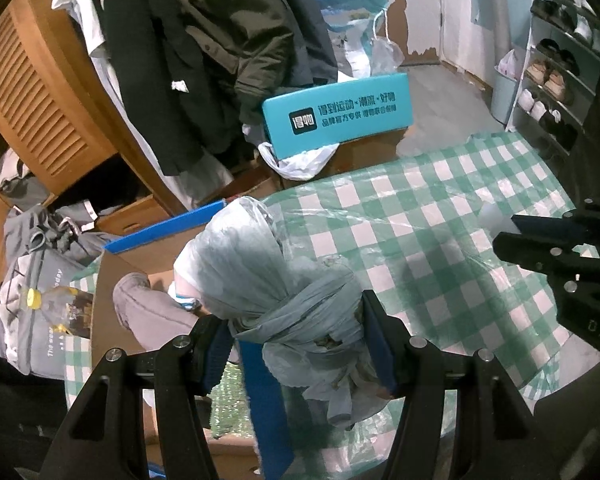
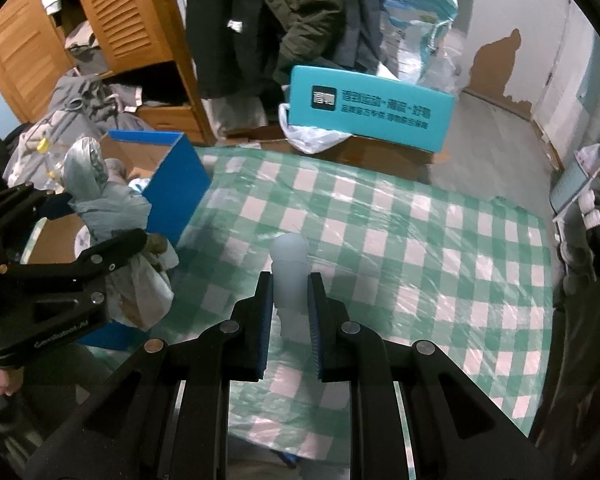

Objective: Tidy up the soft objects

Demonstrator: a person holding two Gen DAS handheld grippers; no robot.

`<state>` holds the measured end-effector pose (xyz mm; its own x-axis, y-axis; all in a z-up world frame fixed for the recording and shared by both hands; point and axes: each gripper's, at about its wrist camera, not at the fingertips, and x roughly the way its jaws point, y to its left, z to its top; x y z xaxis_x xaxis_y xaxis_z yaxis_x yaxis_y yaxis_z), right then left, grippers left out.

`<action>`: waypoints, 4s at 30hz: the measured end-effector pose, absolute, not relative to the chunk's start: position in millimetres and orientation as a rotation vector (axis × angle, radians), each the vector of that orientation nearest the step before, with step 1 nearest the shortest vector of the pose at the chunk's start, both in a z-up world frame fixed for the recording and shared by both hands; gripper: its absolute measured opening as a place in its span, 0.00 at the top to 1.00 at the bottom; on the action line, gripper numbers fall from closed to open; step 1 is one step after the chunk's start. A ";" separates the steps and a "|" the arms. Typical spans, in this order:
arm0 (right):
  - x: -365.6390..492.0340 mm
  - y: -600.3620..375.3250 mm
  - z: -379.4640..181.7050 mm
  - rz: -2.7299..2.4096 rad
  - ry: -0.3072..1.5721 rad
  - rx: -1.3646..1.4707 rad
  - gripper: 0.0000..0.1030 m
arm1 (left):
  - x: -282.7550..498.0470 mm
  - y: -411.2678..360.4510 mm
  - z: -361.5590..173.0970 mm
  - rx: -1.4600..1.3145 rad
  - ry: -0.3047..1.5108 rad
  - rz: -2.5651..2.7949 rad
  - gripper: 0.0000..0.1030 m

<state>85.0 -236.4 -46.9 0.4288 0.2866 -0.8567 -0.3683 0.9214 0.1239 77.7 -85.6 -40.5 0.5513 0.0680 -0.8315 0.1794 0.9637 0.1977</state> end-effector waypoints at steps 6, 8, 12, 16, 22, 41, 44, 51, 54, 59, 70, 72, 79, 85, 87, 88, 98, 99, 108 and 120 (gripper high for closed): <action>86.9 -219.6 -37.9 0.436 1.039 -0.090 0.85 | 74.4 -69.4 -30.8 0.260 0.977 -0.054 0.41; 87.0 -213.2 -35.5 0.446 1.033 -0.094 0.85 | 73.5 -63.5 -28.6 0.254 0.972 -0.046 0.41; 87.3 -199.9 -31.6 0.470 1.027 -0.103 0.85 | 70.7 -49.7 -24.2 0.242 0.966 -0.033 0.41; 88.6 -182.4 -26.5 0.496 1.020 -0.119 0.85 | 69.0 -36.0 -21.5 0.227 0.961 -0.016 0.41; 90.7 -162.0 -20.5 0.529 1.011 -0.127 0.85 | 66.7 -12.0 -20.9 0.207 0.962 0.018 0.41; 94.3 -83.3 -14.2 0.647 1.011 -0.170 0.85 | 59.3 62.8 -34.1 0.148 0.999 0.109 0.41; 94.3 -72.3 -15.4 0.661 1.016 -0.176 0.85 | 59.5 73.1 -37.3 0.137 1.009 0.120 0.41; 96.8 -46.1 -24.8 0.696 1.041 -0.189 0.85 | 62.3 96.9 -51.5 0.114 1.047 0.158 0.41; 97.8 -37.1 -31.6 0.708 1.060 -0.195 0.85 | 63.3 104.6 -55.2 0.116 1.055 0.175 0.41; 98.2 -21.6 -42.6 0.730 1.089 -0.210 0.85 | 65.8 113.8 -62.5 0.078 1.078 0.170 0.41; 104.6 2.8 -59.0 0.764 1.136 -0.203 0.83 | 68.6 128.6 -78.1 0.059 1.128 0.205 0.36; 106.1 4.4 -60.6 0.766 1.140 -0.202 0.83 | 67.5 131.1 -78.2 0.056 1.131 0.212 0.29; 107.8 6.4 -59.9 0.762 1.145 -0.184 0.68 | 65.9 131.0 -75.5 0.070 1.131 0.212 0.17; 109.1 0.6 -52.6 0.740 1.129 -0.176 0.55 | 61.4 129.4 -67.6 0.086 1.121 0.215 0.17; 108.8 -2.9 -48.8 0.728 1.123 -0.173 0.49 | 59.2 128.1 -62.1 0.089 1.108 0.211 0.16; 107.8 -4.8 -46.7 0.720 1.116 -0.174 0.47 | 58.3 127.7 -59.9 0.090 1.105 0.210 0.16; 94.6 -22.5 -18.2 0.671 1.045 -0.196 0.37 | 44.8 115.8 -30.6 0.113 1.044 0.175 0.13; 93.1 -23.9 -15.8 0.669 1.038 -0.197 0.37 | 43.2 113.7 -27.7 0.115 1.038 0.170 0.13; 81.4 -49.1 6.9 0.634 0.971 -0.176 0.35 | 33.8 94.1 -2.3 0.128 0.968 0.140 0.01; 69.7 -89.3 20.6 0.572 0.918 -0.165 0.34 | 27.5 73.4 20.0 0.130 0.909 0.089 0.01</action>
<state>69.7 -89.3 20.6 0.4707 0.3963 -0.7883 -0.5333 0.8396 0.1037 27.5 73.4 20.0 0.6117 0.1319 -0.7800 -0.0216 0.9884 0.1502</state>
